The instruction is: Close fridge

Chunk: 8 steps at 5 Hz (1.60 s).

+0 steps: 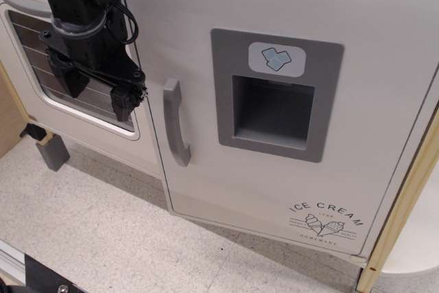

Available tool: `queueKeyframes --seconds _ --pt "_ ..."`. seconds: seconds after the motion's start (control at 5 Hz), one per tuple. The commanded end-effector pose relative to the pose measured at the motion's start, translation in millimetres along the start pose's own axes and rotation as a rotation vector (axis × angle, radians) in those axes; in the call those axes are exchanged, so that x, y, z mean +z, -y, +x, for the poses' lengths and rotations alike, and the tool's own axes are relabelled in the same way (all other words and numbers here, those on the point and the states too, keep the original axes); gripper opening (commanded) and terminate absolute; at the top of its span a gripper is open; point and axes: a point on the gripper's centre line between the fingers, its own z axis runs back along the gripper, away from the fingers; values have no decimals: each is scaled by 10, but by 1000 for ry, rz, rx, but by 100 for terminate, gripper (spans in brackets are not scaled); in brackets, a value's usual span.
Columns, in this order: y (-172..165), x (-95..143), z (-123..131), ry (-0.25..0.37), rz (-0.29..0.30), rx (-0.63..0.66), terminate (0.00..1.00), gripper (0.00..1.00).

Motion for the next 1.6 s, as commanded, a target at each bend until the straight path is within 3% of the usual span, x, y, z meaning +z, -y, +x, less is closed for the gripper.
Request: queueKeyframes --seconds 0.0,0.2,0.8,1.4 --pt "0 0 0 0 0 0 0 100" --pt "84 48 30 13 -9 10 0 100" --pt "292 307 376 158 -57 59 0 100" --pt "307 262 614 201 -50 98 0 100"
